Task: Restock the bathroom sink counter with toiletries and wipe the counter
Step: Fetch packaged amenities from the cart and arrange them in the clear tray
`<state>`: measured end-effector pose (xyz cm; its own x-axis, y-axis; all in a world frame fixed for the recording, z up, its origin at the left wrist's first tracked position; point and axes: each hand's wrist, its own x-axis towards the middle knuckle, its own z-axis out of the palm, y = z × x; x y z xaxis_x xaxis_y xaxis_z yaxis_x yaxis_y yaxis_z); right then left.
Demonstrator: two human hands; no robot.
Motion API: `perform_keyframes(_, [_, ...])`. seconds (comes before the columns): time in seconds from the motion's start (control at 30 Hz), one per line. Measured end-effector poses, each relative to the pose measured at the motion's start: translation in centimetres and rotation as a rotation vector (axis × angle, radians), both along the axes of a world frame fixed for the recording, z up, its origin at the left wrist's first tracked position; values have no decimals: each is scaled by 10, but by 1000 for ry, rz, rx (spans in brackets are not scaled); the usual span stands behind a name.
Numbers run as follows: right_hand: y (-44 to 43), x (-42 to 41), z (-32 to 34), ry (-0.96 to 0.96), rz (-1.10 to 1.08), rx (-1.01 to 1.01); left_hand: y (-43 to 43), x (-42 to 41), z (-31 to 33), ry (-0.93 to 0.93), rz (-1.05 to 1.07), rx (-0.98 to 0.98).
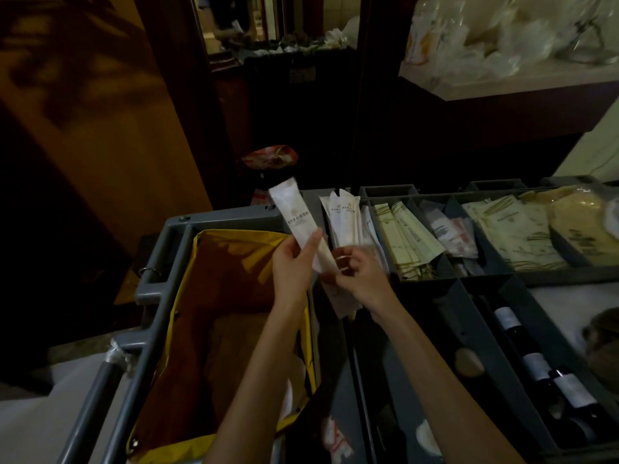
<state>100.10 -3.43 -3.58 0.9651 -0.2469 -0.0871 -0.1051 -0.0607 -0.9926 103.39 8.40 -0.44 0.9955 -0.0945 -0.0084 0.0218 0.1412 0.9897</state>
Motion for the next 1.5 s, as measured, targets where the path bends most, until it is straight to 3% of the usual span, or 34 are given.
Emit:
perform_keyframes(0.3, [-4, -18, -19, 92, 110, 19, 15, -2, -4, 18, 81, -61])
perform_keyframes(0.53, [-1, -20, -16, 72, 45, 70, 11, -15, -17, 140, -13, 29])
perform_keyframes(0.7, [-4, -18, -7, 108, 101, 18, 18, -25, -28, 195, -7, -34])
perform_keyframes(0.87, [-30, 8, 2, 90, -110, 98, 25, -22, -36, 290, -9, -59])
perform_keyframes(0.97, [-44, 30, -5, 76, -227, -4, 25, -26, -38, 305, -27, -55])
perform_keyframes(1.13, [-40, 61, -14, 147, -209, -136, 23, -29, -39, 294, -62, -17])
perform_keyframes(1.27, [-30, 72, -16, 151, -279, -117, 24, -30, -38, 290, -51, -29])
perform_keyframes(1.5, [-22, 70, -24, 236, -209, -370, 24, -31, -38, 295, -38, -27])
